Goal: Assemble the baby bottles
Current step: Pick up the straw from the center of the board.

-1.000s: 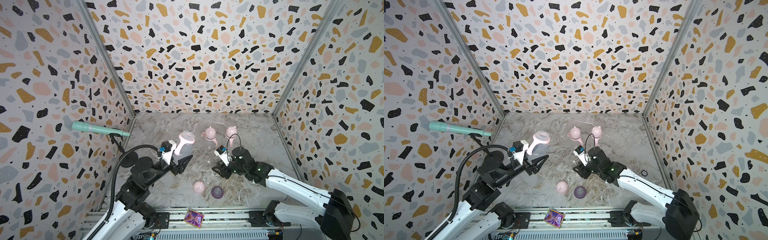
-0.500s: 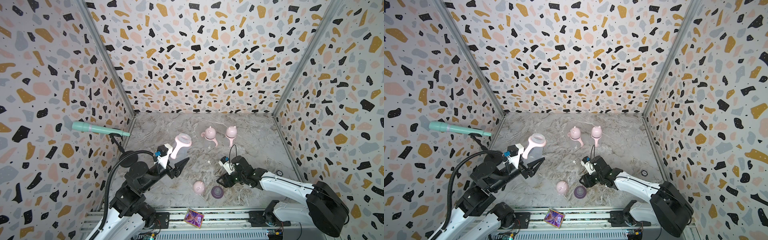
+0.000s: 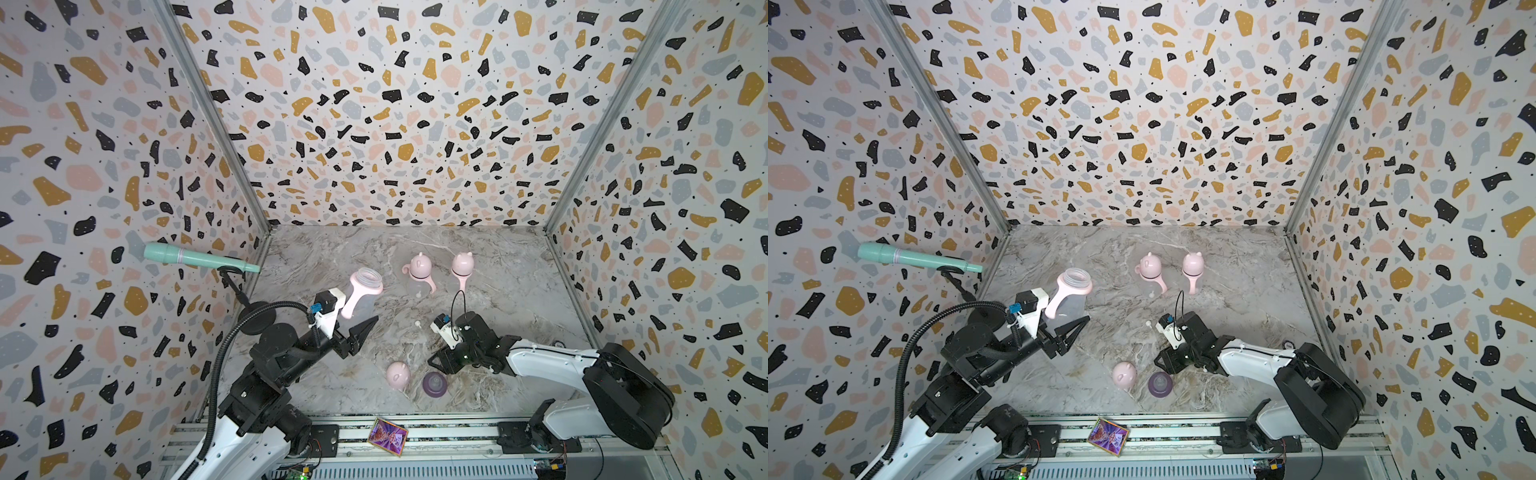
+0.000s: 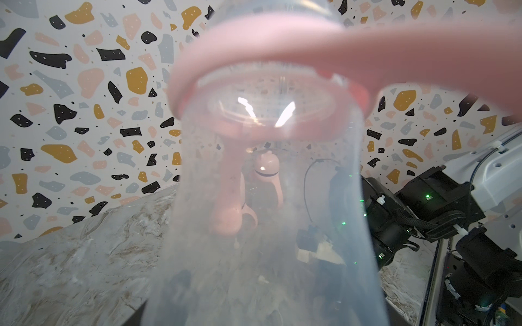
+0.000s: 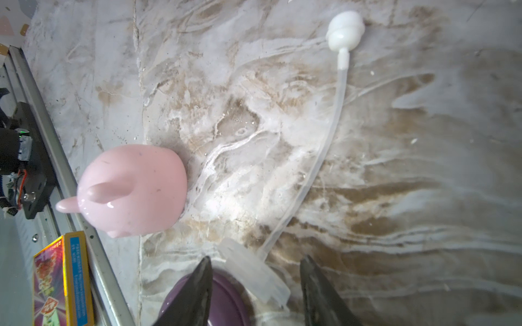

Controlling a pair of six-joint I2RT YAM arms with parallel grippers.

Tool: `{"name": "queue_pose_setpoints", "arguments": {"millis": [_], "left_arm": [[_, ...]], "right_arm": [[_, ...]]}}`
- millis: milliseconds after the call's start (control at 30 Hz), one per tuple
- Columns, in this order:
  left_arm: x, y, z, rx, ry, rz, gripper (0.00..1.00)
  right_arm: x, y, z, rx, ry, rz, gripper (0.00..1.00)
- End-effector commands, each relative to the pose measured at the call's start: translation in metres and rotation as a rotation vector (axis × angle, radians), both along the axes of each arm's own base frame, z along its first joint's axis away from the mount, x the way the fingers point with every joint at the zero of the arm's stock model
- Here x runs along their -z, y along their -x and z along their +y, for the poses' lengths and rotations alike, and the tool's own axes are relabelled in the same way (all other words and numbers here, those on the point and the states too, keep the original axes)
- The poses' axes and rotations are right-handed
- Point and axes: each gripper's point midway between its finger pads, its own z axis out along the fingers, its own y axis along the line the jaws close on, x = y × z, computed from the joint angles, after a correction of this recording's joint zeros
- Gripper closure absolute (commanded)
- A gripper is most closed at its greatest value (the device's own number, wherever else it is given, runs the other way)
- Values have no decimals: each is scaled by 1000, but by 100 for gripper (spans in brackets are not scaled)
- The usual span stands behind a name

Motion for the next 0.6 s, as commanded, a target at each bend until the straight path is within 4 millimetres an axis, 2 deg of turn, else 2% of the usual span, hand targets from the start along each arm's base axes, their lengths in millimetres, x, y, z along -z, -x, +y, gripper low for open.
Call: {"name": "queue_pose_setpoints", "arguments": {"millis": [0, 167, 367, 567], "left_arm": [[-29, 3, 5, -13, 44, -73, 70], [-29, 3, 4, -11, 43, -72, 70], [-29, 3, 5, -11, 42, -69, 70], [-22, 1, 4, -14, 38, -65, 69]], "right_arm": [[-1, 4, 8, -40, -27, -18, 51], [2, 4, 15, -61, -30, -23, 58], [0, 5, 19, -72, -26, -25, 73], [-16, 1, 21, -64, -29, -59, 89]]}}
